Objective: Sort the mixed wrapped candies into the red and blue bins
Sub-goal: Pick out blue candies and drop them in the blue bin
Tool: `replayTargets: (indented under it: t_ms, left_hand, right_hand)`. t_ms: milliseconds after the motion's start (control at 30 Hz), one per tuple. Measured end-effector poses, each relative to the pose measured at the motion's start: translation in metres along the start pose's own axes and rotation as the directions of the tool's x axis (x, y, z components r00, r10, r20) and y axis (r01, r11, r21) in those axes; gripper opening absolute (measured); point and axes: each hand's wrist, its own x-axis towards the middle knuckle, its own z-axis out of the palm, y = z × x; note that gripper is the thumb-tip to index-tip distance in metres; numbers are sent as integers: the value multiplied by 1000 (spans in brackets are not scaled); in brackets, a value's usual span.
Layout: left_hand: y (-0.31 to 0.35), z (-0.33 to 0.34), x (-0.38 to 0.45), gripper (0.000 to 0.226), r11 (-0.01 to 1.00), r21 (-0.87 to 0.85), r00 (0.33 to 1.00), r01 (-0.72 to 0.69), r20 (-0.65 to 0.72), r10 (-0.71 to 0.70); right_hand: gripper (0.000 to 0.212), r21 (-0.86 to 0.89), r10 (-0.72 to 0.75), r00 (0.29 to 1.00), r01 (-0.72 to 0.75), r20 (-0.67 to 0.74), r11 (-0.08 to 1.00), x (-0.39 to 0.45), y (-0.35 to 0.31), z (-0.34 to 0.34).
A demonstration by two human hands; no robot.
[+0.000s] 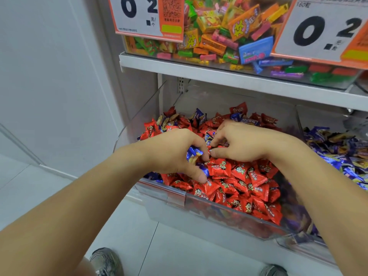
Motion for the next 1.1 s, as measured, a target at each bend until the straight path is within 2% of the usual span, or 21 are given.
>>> replayTargets:
  t_ms: [67, 133, 300, 367, 467, 533, 567, 600, 633, 667, 700, 733, 767, 867, 933, 1033, 1067, 1100]
  left_hand:
    - [3, 2, 2, 46, 998, 68, 999, 7, 34, -10]
    - [4, 3, 4, 42, 996, 85, 999, -4, 42, 1]
    - [-7, -3, 2, 32, 999, 40, 998, 25, -65, -22]
    - [-11, -4, 1, 29, 997, -77, 981, 10, -195, -24]
    - [-12, 1, 7, 25, 946, -322, 896, -47, -432, -102]
    - [-1, 6, 11, 29, 854, -518, 867, -48, -446, -222]
    - [9, 10, 14, 30, 800, -599, 872, -42, -413, -263]
    - [21, 15, 18, 29, 750, -660, 884, -44, -376, -279]
    - [35, 21, 22, 27, 715, -696, 895, -58, -355, -272]
    - [50, 28, 28, 25, 709, -700, 902, -86, -358, -243]
    - [65, 35, 34, 23, 737, -665, 902, -122, -384, -197]
    - [80, 42, 41, 22, 788, -595, 900, -159, -415, -132]
    - [95, 49, 46, 23, 833, -518, 901, -192, -429, -60]
    - [137, 64, 59, 27, 875, -408, 917, -261, -389, 92]
    - [165, 69, 68, 32, 881, -383, 928, -277, -345, 142]
    - [192, 79, 87, 39, 937, -208, 937, -281, -272, 221]
    - [197, 82, 92, 43, 947, -154, 941, -281, -236, 241]
    - [200, 87, 95, 48, 953, -95, 945, -287, -192, 265]
  right_hand:
    - [42, -65, 10, 1000, -10, 7, 998, 0, 2, 0]
    - [42, -55, 3, 999, -5, -35, 998, 1, 5, 3]
    - [25, 137, 14, 984, 10, -175, 991, 1, 16, 7]
    - [24, 226, 41, 957, 26, -288, 974, -3, 16, 5]
    - [29, 333, 145, 880, 16, -453, 943, -14, 16, 4]
    - [31, 470, 229, 858, 17, -461, 882, -23, 14, 7]
    - [31, 612, 264, 872, 50, -412, 789, -29, 11, 9]
    - [30, 773, 281, 896, 99, -342, 626, -35, 7, 10]
    - [27, 900, 285, 918, 143, -277, 412, -44, 3, 11]
    - [25, 961, 286, 929, 180, -236, 211, -54, 2, 10]
    - [25, 976, 296, 930, 210, -220, 64, -66, 4, 10]
    - [26, 972, 317, 923, 234, -218, -12, -80, 9, 10]
    - [25, 969, 351, 911, 244, -217, -35, -94, 16, 11]
    - [20, 967, 541, 808, 254, -233, 36, -134, 47, 19]
    - [23, 955, 657, 714, 297, -240, 26, -159, 67, 21]
    - [28, 947, 793, 573, 321, -208, 17, -179, 97, 29]
    - [29, 952, 829, 518, 302, -210, 53, -180, 106, 35]
    - [29, 958, 858, 455, 253, -239, 132, -180, 117, 42]
